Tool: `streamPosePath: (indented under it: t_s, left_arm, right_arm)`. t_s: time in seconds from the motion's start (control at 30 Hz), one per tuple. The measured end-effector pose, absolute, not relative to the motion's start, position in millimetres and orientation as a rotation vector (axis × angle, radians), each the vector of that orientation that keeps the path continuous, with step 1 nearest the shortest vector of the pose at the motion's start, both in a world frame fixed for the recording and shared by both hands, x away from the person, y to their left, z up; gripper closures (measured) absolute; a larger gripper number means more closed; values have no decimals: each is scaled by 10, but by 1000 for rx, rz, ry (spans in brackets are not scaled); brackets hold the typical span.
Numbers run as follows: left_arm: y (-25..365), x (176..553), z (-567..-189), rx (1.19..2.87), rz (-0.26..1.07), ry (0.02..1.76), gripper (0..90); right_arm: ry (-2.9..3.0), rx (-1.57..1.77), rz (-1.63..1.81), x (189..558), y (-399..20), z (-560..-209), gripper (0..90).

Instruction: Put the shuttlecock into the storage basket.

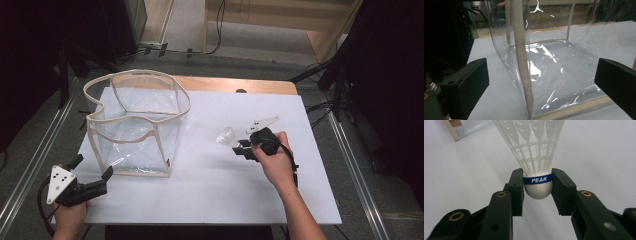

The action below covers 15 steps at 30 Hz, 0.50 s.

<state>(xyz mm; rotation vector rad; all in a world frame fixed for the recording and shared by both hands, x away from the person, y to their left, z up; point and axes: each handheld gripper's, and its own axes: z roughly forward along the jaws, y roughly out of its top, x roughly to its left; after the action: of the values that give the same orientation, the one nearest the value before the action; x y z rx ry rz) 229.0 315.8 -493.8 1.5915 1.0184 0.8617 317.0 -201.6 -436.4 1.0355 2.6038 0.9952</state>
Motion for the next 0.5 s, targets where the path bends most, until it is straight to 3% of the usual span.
streamPosePath:
  t_s: [0.5]
  left_arm:
    - [3158,2291,-4938,1592,861,1017,0]
  right_arm:
    - [2549,1028,1106,3219,-1965,-4234,617]
